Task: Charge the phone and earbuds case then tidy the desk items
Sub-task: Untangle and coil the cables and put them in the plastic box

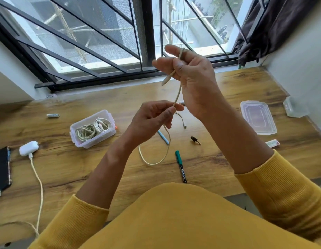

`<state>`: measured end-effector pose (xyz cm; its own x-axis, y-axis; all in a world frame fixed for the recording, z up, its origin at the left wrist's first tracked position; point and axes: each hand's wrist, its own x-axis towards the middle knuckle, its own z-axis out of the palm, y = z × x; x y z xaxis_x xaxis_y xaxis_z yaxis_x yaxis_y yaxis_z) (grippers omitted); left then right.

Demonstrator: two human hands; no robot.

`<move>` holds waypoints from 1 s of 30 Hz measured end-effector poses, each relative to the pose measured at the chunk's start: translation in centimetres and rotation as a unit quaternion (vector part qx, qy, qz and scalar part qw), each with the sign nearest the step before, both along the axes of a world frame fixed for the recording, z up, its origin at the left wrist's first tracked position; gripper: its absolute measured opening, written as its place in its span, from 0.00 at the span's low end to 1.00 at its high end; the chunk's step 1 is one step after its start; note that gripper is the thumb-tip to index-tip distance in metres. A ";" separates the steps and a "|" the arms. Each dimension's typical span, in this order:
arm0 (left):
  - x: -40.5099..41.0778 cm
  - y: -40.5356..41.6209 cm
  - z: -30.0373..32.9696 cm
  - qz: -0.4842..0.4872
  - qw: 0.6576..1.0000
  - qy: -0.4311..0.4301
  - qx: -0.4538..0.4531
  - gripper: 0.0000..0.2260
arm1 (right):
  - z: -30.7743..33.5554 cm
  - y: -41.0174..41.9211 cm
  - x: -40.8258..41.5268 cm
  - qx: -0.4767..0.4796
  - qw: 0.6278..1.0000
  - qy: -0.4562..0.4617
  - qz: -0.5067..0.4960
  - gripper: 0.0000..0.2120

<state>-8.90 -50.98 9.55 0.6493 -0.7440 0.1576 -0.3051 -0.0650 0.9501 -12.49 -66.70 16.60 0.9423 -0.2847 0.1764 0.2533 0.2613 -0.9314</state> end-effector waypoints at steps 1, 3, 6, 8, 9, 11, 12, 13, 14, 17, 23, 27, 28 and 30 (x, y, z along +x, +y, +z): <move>0.1 0.2 0.1 0.004 1.000 0.009 0.002 0.11 | -0.4 -0.1 0.1 -0.033 0.999 0.002 -0.016 0.15; 0.5 0.8 0.4 0.016 0.999 0.029 0.006 0.11 | -1.3 -0.2 0.0 -0.105 0.994 0.007 -0.038 0.14; 1.1 1.8 0.9 0.017 0.999 0.034 0.006 0.11 | -2.8 -0.6 0.1 -0.260 0.964 0.024 -0.049 0.15; 1.5 2.2 1.4 0.003 1.000 0.027 0.002 0.10 | -3.8 -0.7 0.1 -0.365 0.930 0.047 -0.026 0.16; 1.7 2.4 1.6 -0.004 1.000 0.018 0.006 0.09 | -4.4 -0.7 0.0 -0.411 0.910 0.059 -0.014 0.15; 2.4 2.7 1.9 -0.010 0.999 -0.019 0.031 0.08 | -5.2 -0.6 -0.3 -0.448 0.891 0.078 0.015 0.14; 2.7 2.9 2.0 -0.009 0.997 -0.048 0.052 0.07 | -5.6 -0.5 -0.4 -0.439 0.894 0.079 0.032 0.15; 3.1 3.1 2.1 -0.007 0.994 -0.080 0.074 0.07 | -5.9 -0.4 -0.5 -0.422 0.902 0.073 0.050 0.16; 3.3 3.2 2.1 -0.002 0.990 -0.107 0.090 0.07 | -6.0 -0.4 -0.6 -0.404 0.910 0.071 0.066 0.16; 3.7 3.8 2.2 0.027 0.986 -0.132 0.103 0.07 | -5.9 -0.6 -0.6 -0.366 0.919 0.078 0.125 0.22; 3.9 4.2 1.3 0.090 0.981 -0.146 0.095 0.08 | -5.3 -1.6 -0.4 -0.313 0.905 0.123 0.261 0.23; 4.2 4.6 1.1 0.104 0.981 -0.141 0.085 0.07 | -5.8 -1.9 -0.8 -0.282 0.894 0.140 0.318 0.28; 4.2 4.6 1.0 0.102 0.982 -0.141 0.077 0.06 | -5.9 -1.8 -0.9 -0.250 0.903 0.136 0.320 0.27; 4.2 4.9 0.5 0.116 0.983 -0.130 0.053 0.07 | -6.0 -1.7 -0.8 -0.185 0.920 0.133 0.317 0.23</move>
